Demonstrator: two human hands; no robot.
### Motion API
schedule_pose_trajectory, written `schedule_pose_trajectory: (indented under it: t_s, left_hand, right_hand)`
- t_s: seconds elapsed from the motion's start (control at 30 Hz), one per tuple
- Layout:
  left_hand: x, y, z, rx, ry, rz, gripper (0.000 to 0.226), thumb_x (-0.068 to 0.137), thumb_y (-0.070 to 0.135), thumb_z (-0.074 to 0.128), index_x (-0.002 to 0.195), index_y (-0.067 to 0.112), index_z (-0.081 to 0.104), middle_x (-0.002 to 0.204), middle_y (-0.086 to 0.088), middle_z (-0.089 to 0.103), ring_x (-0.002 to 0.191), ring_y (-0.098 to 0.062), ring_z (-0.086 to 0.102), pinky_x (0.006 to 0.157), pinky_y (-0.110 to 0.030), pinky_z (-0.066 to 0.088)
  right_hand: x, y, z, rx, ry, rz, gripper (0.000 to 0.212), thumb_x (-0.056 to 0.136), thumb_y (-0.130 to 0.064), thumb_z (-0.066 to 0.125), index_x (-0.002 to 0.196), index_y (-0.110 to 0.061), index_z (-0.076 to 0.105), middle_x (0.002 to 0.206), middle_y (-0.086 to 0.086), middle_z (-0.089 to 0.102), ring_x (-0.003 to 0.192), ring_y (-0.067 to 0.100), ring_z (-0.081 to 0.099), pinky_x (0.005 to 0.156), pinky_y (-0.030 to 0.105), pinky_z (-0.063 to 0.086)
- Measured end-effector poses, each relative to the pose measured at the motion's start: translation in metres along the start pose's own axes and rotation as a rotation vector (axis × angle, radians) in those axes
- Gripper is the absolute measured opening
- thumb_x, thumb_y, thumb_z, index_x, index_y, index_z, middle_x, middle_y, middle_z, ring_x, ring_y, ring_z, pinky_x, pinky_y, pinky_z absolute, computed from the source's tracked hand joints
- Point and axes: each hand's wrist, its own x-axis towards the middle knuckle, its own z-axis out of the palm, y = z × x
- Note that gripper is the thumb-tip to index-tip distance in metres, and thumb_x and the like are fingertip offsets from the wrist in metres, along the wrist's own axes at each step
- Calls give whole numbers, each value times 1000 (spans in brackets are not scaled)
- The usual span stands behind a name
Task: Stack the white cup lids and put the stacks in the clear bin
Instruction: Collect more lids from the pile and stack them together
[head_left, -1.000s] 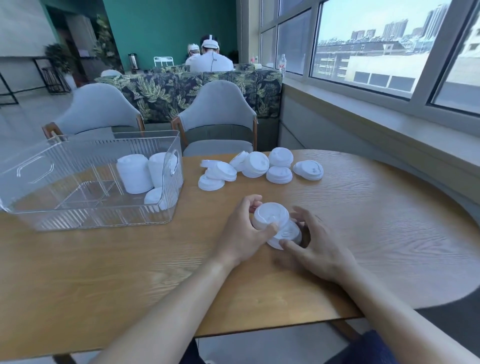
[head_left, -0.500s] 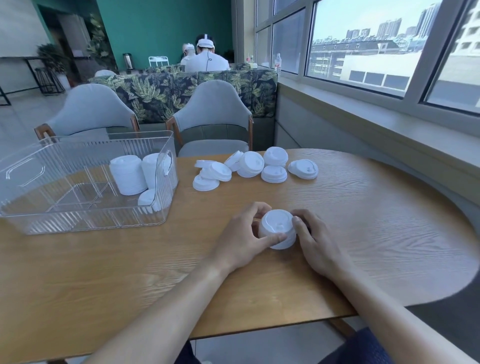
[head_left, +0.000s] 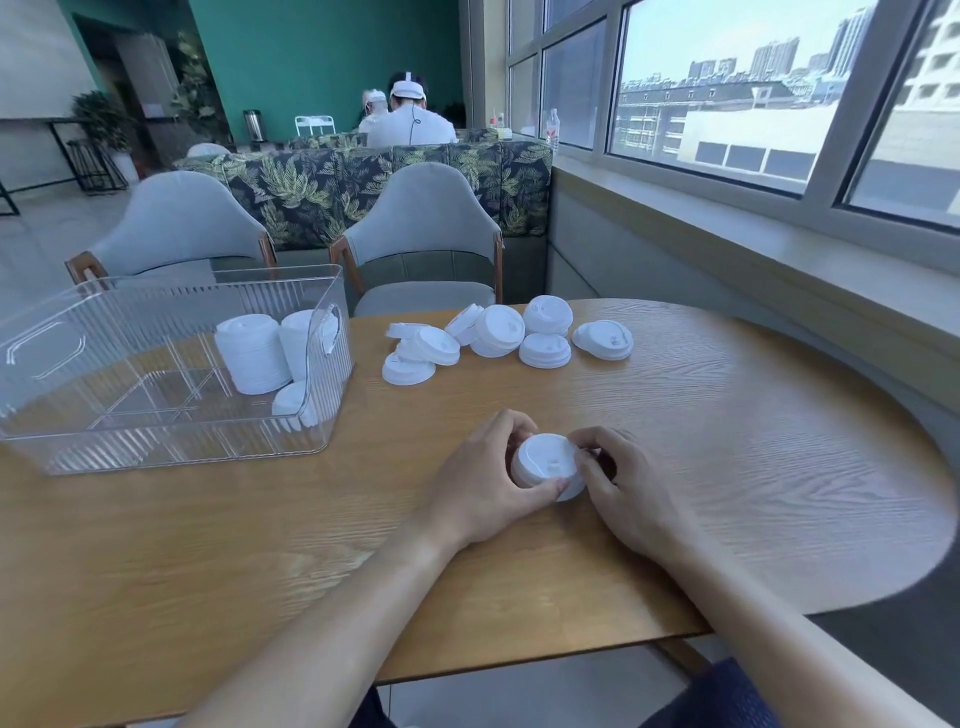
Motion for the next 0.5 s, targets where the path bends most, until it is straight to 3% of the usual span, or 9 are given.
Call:
schedule_pose_trajectory:
  t_s: [0.5]
  left_hand:
    - [-2,-6,0,101,-32,-39,59,68,76,71,114,45,50,114,23,57,113,-2,52,98,-35,49]
  right_hand:
    - [4,2,2,-4,39,-46,10,91,-19,63,96,-25,70,94,-18,65,95,8,58,86,23,44]
